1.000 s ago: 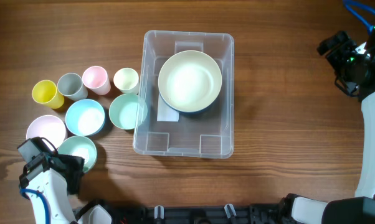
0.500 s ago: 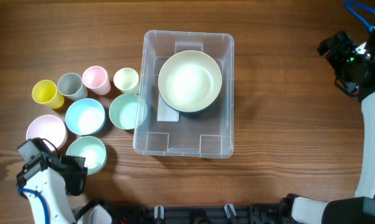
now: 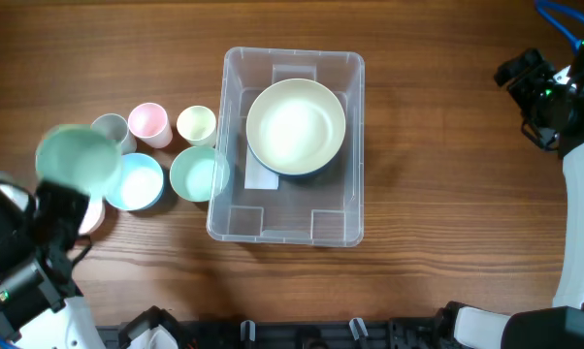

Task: Pack container
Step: 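Place the mint green bowl in the container's front right corner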

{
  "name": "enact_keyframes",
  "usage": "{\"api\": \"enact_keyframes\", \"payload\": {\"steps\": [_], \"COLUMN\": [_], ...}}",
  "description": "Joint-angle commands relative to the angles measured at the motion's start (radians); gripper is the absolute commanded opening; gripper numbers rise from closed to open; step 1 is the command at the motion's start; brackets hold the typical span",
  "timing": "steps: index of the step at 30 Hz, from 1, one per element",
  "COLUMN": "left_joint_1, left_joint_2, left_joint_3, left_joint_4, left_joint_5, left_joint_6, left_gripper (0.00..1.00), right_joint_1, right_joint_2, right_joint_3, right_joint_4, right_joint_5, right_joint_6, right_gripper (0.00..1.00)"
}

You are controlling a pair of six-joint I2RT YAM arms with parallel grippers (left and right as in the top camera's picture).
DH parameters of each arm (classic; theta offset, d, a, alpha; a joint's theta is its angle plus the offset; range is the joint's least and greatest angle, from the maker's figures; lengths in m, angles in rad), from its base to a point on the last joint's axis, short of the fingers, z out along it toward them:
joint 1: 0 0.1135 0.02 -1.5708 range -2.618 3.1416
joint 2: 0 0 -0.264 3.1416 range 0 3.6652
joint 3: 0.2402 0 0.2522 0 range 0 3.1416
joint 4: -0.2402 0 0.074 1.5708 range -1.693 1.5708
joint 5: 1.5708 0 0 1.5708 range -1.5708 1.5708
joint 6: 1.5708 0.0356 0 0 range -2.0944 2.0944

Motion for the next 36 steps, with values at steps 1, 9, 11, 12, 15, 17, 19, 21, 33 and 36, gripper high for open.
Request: {"api": "enact_keyframes", "payload": {"steps": [1,9,11,12,15,17,19,21,33,36], "left_joint_1": [-0.181,-0.809,-0.945,-1.002,-1.117,-1.174,-1.199,-1.223,-1.269,-1.261], "left_joint_2": [0.04,0.343,0.43,0.467,0.549,0.59,0.613,0.637,0.765,0.688], "left_joint_3": [0.052,0.064,0.064,0.064,0.064,0.064,0.064,0.064,0.069,0.109], "left_joint_4": [0.096,0.285,0.313,0.321,0.327,0.305,0.282,0.26,0.286,0.241], "left_joint_5": [0.167,0.153,0.082,0.052,0.009,-0.048,-0.068,-0.068,-0.144,-0.159], "left_joint_6": [0.18,0.353,0.353,0.353,0.352,0.347,0.336,0.333,0.242,0.234], "left_gripper": [0.04,0.04,0.04,0.04,0.04,0.04,0.04,0.04,0.28,0.7], "right_joint_1": [0.002,0.002,0.002,0.002,0.002,0.002,0.002,0.002,0.002,0.002], "right_joint_2": [0.008,0.008,0.008,0.008,0.008,0.008,0.008,0.008,0.008,0.008], "right_joint_3": [0.008,0.008,0.008,0.008,0.008,0.008,0.008,0.008,0.008,0.008], "right_joint_4": [0.002,0.002,0.002,0.003,0.002,0.003,0.002,0.002,0.002,0.002], "right_joint_5": [-0.005,-0.005,-0.005,-0.005,-0.005,-0.005,-0.005,-0.005,-0.005,-0.005], "right_joint_6": [0.008,0.008,0.008,0.008,0.008,0.008,0.007,0.008,0.007,0.008], "right_gripper": [1.0,1.0,0.99,1.0,1.0,1.0,1.0,0.99,1.0,1.0]}}
